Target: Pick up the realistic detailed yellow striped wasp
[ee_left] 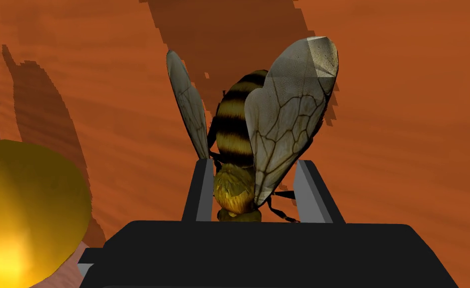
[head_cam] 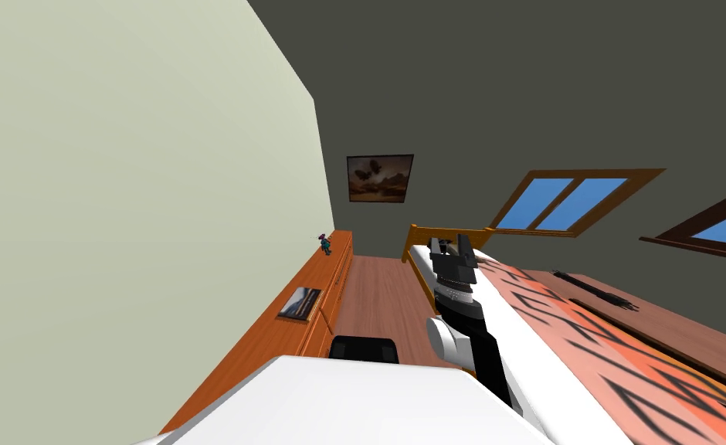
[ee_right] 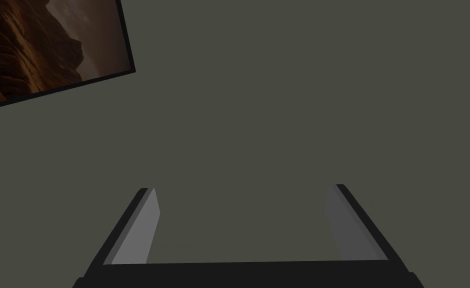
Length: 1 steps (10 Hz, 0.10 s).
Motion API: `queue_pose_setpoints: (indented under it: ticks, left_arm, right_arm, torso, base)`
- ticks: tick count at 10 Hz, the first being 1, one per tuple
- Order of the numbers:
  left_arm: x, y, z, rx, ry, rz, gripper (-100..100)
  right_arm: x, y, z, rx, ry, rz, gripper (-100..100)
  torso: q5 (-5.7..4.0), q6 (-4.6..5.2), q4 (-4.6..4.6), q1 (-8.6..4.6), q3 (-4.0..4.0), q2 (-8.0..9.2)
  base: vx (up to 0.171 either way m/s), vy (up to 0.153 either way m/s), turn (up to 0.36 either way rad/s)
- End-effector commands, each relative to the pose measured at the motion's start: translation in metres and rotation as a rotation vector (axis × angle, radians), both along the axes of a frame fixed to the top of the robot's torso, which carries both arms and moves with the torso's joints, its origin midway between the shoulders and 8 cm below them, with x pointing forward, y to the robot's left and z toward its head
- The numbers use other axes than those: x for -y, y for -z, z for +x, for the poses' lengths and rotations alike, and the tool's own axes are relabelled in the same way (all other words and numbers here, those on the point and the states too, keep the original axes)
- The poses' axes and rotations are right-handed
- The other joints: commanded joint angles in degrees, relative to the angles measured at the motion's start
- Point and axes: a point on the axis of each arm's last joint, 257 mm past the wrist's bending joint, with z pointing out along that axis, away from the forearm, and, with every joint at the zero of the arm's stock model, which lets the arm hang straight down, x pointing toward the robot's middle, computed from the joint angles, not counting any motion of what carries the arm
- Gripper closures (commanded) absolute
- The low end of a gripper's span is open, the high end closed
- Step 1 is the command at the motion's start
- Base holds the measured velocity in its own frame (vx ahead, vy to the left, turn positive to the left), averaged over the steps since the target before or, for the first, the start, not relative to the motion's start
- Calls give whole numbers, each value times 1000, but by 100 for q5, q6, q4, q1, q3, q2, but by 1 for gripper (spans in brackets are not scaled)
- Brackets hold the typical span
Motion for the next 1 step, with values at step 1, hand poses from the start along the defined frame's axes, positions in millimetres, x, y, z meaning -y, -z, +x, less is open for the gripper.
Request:
queue_pose_setpoints:
  ticks: [1]
  left_arm:
    - [0, 0, 0, 0, 0, 0, 0]
  right_arm:
    - [0, 0, 0, 0, 0, 0, 0]
  torso:
    - [0, 0, 0, 0, 0, 0]
  base:
    - [3, -8, 1]
